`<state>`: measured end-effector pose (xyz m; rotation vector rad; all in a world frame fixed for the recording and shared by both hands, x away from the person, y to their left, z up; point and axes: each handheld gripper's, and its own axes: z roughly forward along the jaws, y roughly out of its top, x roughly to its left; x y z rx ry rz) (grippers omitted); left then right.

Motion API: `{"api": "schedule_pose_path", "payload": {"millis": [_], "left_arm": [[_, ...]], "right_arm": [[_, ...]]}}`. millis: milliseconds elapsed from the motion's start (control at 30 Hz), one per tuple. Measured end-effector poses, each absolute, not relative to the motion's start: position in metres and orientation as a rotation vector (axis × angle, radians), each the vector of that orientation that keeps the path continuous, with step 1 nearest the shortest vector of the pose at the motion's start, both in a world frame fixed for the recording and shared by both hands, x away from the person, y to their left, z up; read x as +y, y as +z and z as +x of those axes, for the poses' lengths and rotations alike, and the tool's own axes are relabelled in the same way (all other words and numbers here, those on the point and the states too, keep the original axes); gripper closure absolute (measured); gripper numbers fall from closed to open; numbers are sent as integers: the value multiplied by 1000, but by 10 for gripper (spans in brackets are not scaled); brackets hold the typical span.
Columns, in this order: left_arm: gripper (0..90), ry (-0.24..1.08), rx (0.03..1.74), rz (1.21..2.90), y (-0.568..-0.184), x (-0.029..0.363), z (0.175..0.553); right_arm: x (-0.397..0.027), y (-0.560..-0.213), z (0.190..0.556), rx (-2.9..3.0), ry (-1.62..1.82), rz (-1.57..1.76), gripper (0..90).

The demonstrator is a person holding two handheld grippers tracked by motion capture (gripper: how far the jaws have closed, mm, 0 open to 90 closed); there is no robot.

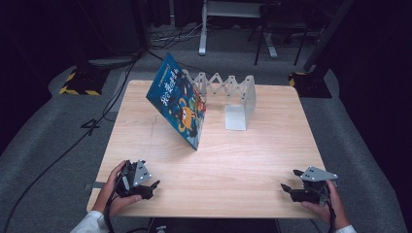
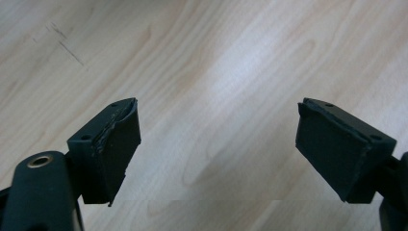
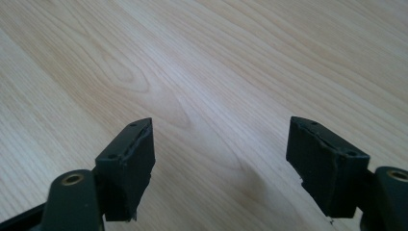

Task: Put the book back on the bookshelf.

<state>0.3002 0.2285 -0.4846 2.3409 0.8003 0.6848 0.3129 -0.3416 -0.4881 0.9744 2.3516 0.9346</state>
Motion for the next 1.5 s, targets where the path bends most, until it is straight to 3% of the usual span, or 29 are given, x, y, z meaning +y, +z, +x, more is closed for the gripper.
{"api": "schedule_pose_path", "payload": {"millis": [500,733,1500], "left_arm": [[172,579,1024,2203,-503,268,290],[176,448,1167,2119,-506,291,292],[172,476,1160,2103,-508,294,288]], "right_arm": [[-385,-502,297,2234,980,1184,225],[-396,-505,298,2190,985,1282,208],[-395,-507,299,2146,987,1308,214]]}}
